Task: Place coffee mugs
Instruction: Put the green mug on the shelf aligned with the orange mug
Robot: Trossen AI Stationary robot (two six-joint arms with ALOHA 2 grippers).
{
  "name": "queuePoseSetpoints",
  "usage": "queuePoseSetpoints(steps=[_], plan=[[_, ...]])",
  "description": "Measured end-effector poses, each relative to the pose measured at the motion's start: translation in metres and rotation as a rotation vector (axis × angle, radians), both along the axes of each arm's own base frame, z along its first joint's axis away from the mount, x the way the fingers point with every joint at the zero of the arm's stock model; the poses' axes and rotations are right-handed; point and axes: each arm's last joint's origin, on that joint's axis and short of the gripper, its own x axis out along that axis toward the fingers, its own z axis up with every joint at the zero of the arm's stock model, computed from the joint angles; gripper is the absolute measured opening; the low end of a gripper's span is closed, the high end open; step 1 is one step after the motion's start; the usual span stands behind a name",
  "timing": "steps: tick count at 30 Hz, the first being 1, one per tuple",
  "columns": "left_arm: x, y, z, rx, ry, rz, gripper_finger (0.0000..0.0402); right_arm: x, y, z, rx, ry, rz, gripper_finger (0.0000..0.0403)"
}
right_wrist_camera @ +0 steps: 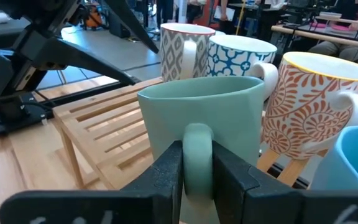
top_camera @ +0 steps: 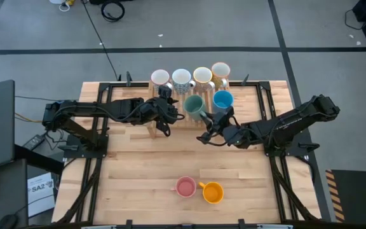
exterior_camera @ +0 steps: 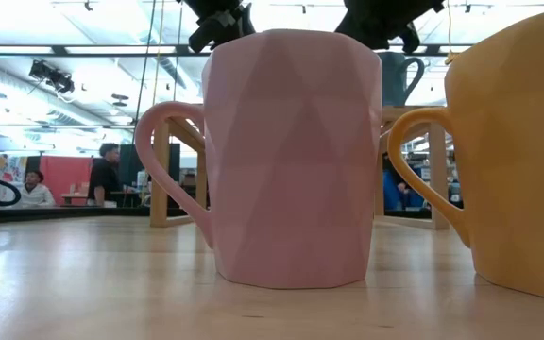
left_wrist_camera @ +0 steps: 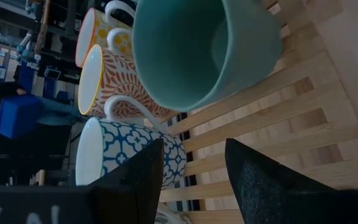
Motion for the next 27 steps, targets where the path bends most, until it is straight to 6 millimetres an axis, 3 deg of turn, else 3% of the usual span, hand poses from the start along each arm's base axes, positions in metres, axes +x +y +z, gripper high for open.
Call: queuePoseSetpoints(steps=[27], plan=[[0.000,0.000,0.000,-0.001,0.000,0.000,0.0178,0.002,-0.012,0.000,0.000,0.004,-0.039,0.0082]])
